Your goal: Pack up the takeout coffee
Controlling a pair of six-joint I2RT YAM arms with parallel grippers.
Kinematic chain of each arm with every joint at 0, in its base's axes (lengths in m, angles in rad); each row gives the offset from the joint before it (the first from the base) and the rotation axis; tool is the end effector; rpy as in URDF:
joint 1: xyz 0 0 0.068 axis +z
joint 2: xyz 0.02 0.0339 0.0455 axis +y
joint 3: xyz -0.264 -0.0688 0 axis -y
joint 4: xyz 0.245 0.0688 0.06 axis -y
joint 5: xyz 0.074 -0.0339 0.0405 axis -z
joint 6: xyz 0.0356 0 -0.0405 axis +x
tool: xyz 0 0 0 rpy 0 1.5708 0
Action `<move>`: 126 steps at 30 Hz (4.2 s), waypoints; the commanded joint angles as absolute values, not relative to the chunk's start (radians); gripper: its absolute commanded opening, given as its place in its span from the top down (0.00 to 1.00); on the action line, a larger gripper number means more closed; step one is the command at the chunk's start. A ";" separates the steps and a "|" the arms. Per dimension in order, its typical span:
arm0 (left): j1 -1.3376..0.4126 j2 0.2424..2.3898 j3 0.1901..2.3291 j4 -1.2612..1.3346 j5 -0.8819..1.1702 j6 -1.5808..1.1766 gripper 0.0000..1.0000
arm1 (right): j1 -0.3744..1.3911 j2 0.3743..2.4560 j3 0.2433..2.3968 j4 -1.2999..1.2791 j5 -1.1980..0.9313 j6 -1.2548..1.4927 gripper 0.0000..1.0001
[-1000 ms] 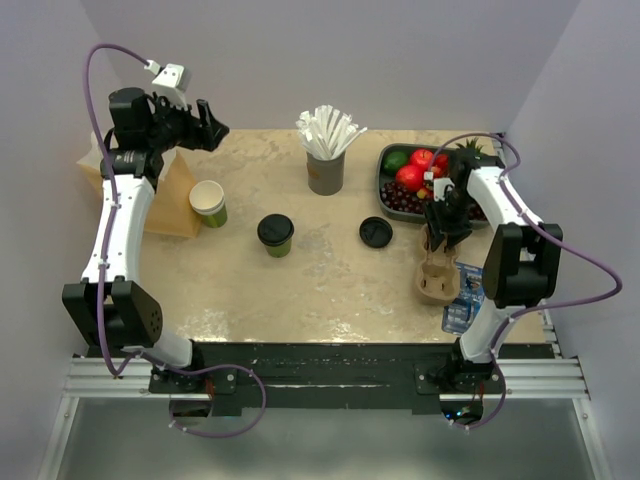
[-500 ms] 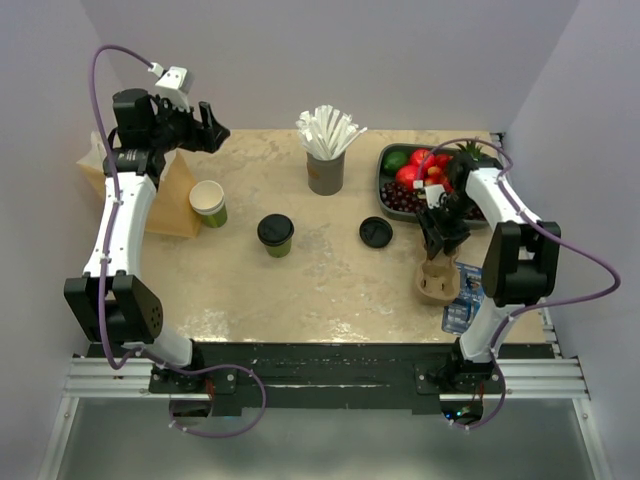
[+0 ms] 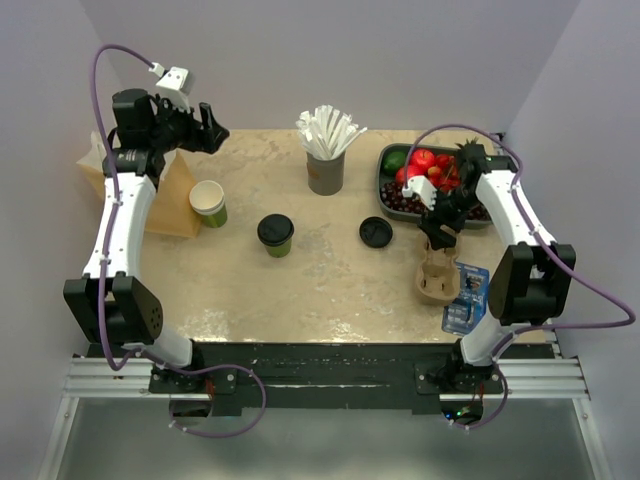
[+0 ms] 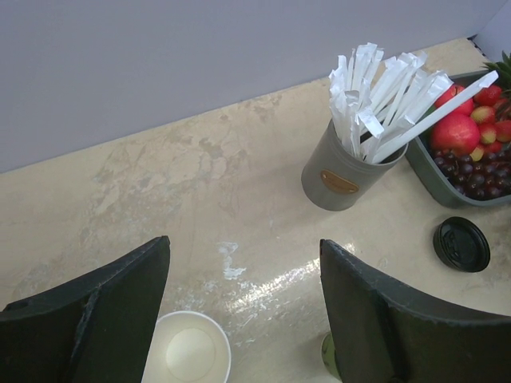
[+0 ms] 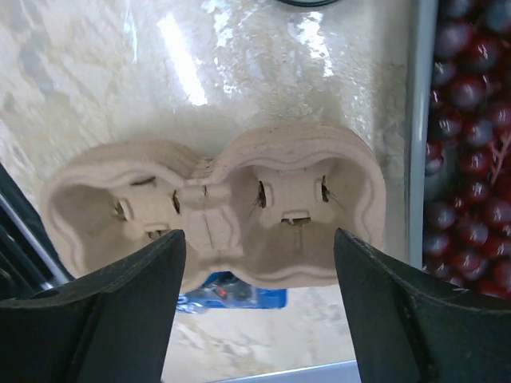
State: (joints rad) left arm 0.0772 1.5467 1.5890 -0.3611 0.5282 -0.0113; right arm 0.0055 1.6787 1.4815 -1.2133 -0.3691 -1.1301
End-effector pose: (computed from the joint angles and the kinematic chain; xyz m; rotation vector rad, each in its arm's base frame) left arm 0.3557 0.0095 0.4149 0.2772 1.8485 -0.4521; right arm 0.3175 0.0146 0.2810 -1.5374 2.3323 0.3215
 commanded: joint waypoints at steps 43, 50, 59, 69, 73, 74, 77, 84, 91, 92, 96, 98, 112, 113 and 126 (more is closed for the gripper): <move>0.075 1.466 1.537 -0.341 0.561 0.038 0.19 | 0.003 1.621 1.259 -1.201 -0.305 -1.488 0.58; 0.077 1.470 1.540 -0.334 0.569 0.031 0.19 | 0.003 1.545 1.266 -1.193 -0.325 -1.476 0.67; 0.077 1.489 1.598 -0.339 0.598 0.011 0.19 | 0.003 1.463 1.359 -1.285 -0.383 -1.422 0.74; 0.090 1.397 1.764 -0.472 0.388 0.259 0.20 | 0.083 1.488 1.610 -1.387 -0.607 -1.194 0.82; 0.104 1.391 1.810 -0.495 0.214 0.275 0.20 | 0.217 1.517 1.657 -1.387 -0.689 -1.094 0.82; 0.112 1.393 1.816 -0.499 0.178 0.281 0.19 | 0.238 1.540 1.663 -1.382 -0.721 -1.068 0.82; 0.129 1.410 1.839 -0.540 0.036 0.378 0.18 | 0.305 1.565 1.658 -1.304 -0.729 -0.915 0.82; 0.251 1.539 2.088 -0.758 -0.078 0.469 0.18 | 0.481 1.586 1.525 -1.071 -0.581 -0.675 0.83; 0.333 1.528 2.079 -0.718 -0.101 0.600 0.18 | 0.548 1.591 1.344 -1.025 -0.418 -0.791 0.83; 0.337 1.532 2.083 -0.718 -0.106 0.633 0.18 | 0.549 1.592 1.312 -1.010 -0.396 -0.808 0.83; 0.350 1.561 2.098 -0.719 -0.149 0.689 0.17 | 0.549 1.612 1.252 -0.991 -0.325 -0.819 0.81; 0.354 1.595 2.127 -0.723 -0.160 0.709 0.16 | 0.551 1.614 1.223 -0.967 -0.318 -0.804 0.80; 0.434 1.766 2.309 -0.643 -0.163 0.807 0.14 | 0.549 1.628 1.151 -0.891 -0.291 -0.295 0.77; 0.434 1.766 2.309 -0.644 -0.160 0.805 0.14 | 0.548 1.625 1.152 -0.885 -0.281 -0.260 0.79; 0.462 1.844 2.422 -0.753 -0.143 0.940 0.08 | 0.531 1.591 1.281 -0.969 -0.267 -0.290 0.27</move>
State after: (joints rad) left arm 0.4339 1.7836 2.2589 -0.7086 -0.1497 0.8379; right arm 0.5354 1.6909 1.2140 -0.9169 -0.2340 -0.2543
